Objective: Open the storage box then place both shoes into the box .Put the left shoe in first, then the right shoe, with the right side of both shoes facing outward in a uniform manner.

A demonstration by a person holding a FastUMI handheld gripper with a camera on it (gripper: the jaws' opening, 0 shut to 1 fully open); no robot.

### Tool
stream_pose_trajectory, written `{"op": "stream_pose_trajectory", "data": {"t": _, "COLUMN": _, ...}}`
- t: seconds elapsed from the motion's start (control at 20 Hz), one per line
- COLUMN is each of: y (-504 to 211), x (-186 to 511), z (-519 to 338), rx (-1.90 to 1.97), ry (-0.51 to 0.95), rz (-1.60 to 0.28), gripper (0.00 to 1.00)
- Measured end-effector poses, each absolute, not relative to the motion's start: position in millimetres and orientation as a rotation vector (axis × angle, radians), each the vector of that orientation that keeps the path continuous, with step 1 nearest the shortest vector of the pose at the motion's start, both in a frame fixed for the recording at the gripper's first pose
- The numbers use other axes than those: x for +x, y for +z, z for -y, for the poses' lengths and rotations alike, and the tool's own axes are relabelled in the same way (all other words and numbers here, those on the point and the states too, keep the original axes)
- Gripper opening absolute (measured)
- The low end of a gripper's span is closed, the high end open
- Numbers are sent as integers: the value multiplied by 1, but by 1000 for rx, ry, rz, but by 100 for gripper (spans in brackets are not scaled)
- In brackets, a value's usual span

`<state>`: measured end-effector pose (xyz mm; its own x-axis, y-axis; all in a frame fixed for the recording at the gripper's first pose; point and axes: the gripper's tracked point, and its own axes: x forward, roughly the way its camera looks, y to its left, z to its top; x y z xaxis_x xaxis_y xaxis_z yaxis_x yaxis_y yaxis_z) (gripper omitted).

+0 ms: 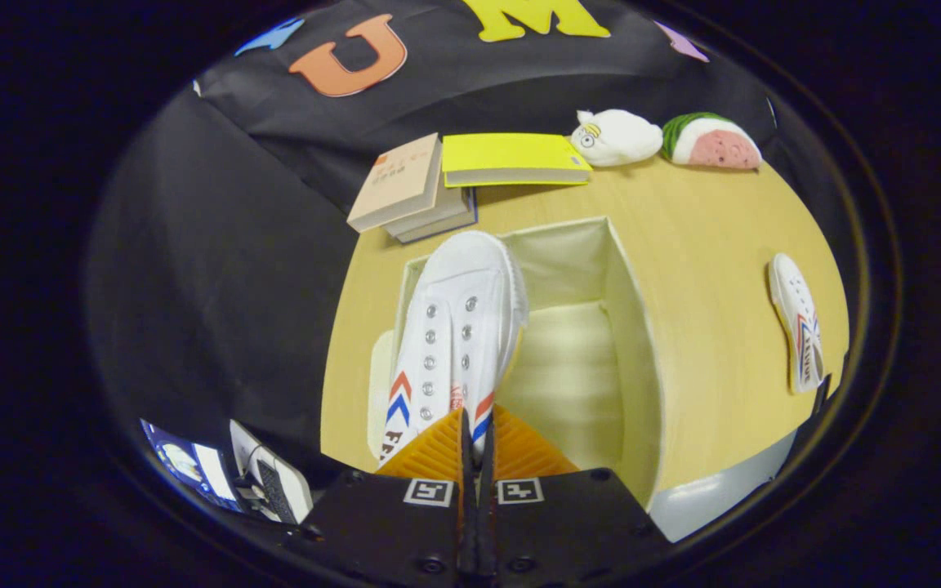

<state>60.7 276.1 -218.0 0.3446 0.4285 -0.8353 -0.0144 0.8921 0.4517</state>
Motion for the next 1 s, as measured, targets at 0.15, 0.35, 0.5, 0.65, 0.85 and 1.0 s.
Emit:
{"op": "stream_pose_trajectory", "data": {"t": 0.15, "y": -248, "x": 61, "z": -283, "rx": 370, "ry": 260, "rz": -1238, "gripper": 6}}
{"op": "stream_pose_trajectory", "data": {"t": 0.35, "y": -279, "x": 56, "z": -291, "rx": 310, "ry": 267, "rz": -1308, "gripper": 6}}
{"op": "stream_pose_trajectory", "data": {"t": 0.5, "y": -290, "x": 57, "z": -297, "rx": 303, "ry": 260, "rz": -1317, "gripper": 7}}
{"op": "stream_pose_trajectory", "data": {"t": 0.65, "y": -285, "x": 64, "z": -294, "rx": 295, "ry": 257, "rz": -1289, "gripper": 19}}
{"op": "stream_pose_trajectory", "data": {"t": 0.85, "y": -269, "x": 59, "z": -291, "rx": 324, "ry": 284, "rz": -1263, "gripper": 47}}
{"op": "stream_pose_trajectory", "data": {"t": 1.0, "y": -247, "x": 56, "z": -273, "rx": 294, "ry": 290, "rz": -1188, "gripper": 69}}
